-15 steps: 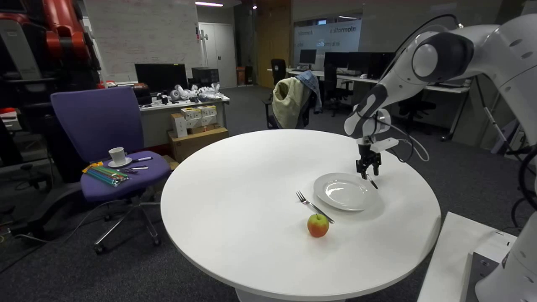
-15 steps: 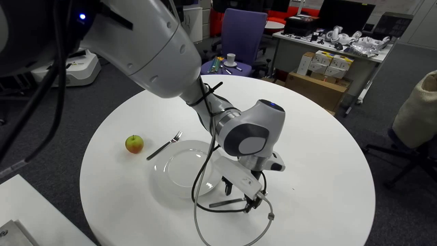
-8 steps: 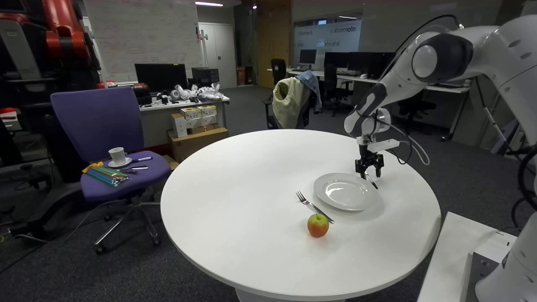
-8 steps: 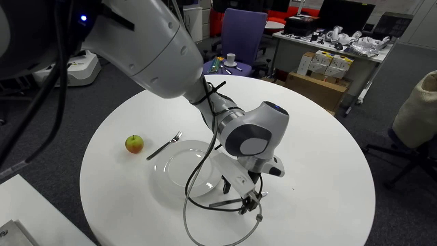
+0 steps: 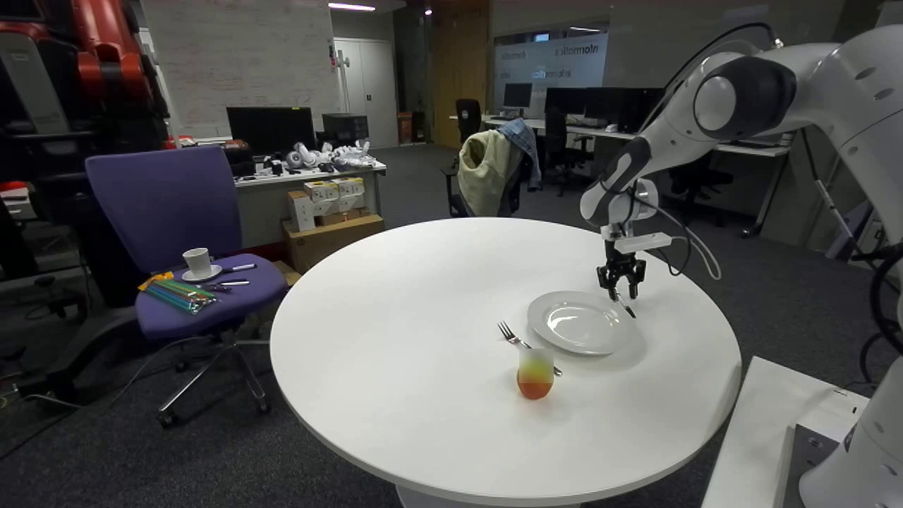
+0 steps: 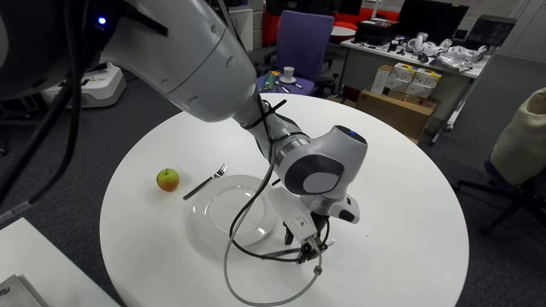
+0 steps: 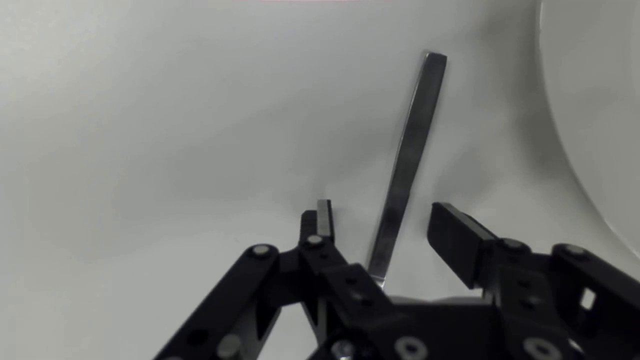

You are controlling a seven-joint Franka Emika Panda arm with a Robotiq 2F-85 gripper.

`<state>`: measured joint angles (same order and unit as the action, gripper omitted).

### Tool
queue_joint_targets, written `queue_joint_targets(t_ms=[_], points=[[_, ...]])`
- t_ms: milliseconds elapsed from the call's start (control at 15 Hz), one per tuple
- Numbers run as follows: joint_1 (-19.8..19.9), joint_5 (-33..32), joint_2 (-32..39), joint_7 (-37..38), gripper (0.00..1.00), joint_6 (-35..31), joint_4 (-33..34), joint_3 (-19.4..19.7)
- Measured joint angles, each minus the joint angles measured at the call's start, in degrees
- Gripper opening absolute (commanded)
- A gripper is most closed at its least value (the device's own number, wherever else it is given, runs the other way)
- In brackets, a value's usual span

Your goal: Pick up the silver knife and put it on the white plate

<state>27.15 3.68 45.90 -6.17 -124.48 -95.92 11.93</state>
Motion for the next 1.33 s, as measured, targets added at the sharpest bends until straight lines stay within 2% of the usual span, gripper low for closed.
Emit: queue_joint_targets(t_ms=[200,267,333,400,467,600,667,733,800,933,1000,1067,1133,1333], points=[[0.0,0.2,0.0,1.9,0.48,0.0,0.2,0.2],[0.0,0.2,0.0,2.4,0.44,0.0,0.2,0.3],[0.0,0.3,0.0,2.7,0.37,0.0,0.3,0.3],[0.0,0.3,0.0,3.1,0.34,0.1,0.4,0.4],[0.0,0.4,0.0,3.3,0.23,0.1,0.4,0.4],[0.0,0.6,0.0,3.7,0.21,0.4,0.7,0.5],[0.0,0.6,0.1,3.8,0.11,0.5,0.8,0.5],[0.0,0.7,0.1,3.9,0.07,0.7,1.0,0.5],[0.1,0.8,0.2,4.0,0.03,0.7,1.1,0.5],[0.1,1.0,0.2,4.2,0.05,1.2,1.6,0.6],[0.1,1.1,0.3,4.2,0.03,1.4,1.8,0.6],[0.1,1.2,0.3,4.2,0.07,1.6,1.9,0.7],[0.2,1.3,0.4,4.2,0.29,1.6,2.0,0.7],[0.3,1.4,0.8,4.2,0.47,1.8,2.6,0.7]])
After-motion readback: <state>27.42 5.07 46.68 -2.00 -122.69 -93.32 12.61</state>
